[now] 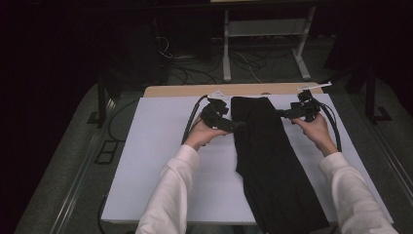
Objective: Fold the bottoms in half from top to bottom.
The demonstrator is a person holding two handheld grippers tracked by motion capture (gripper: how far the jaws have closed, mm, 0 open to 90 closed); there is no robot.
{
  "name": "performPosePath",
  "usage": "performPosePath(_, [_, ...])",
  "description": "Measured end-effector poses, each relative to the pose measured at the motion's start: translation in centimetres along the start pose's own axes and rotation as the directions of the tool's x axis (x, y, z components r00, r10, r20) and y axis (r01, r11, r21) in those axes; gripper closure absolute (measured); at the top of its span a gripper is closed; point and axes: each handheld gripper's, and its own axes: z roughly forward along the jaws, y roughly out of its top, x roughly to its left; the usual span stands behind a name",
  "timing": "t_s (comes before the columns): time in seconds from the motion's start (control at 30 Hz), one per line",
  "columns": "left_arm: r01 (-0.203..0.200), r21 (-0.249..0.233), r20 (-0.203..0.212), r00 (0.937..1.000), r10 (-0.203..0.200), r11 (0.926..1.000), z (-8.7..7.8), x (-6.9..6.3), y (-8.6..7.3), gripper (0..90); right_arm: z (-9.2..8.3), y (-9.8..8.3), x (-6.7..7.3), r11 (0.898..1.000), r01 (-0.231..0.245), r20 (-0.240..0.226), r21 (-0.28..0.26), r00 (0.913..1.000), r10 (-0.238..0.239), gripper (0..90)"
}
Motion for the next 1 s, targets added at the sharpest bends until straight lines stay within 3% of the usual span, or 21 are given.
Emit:
performPosePath(0.5, [0.068, -0.004, -0.021, 0.9974, -0.068, 0.9976, 1.0, 2.9, -0.1, 0.0, 0.3, -0.2, -0.5, 1.000, -0.016, 0.019, 0.019, 0.9997, 0.016, 0.0])
performPosePath(0.77, [0.119, -0.022, -0.041, 0.9919, -0.120, 0.9926, 1.5, 4.3, -0.4, 0.0, 0.6, -0.3, -0.5, 1.000, -0.018, 0.019, 0.020, 0.9997, 0.017, 0.0])
performPosePath(1.0, [0.148, 0.004, -0.055, 0.9875, -0.148, 0.9889, 2.8, 5.0, -1.3, 0.0, 1.4, -0.6, -0.6, 0.999, -0.036, 0.021, 0.036, 0.9991, 0.036, 0.0])
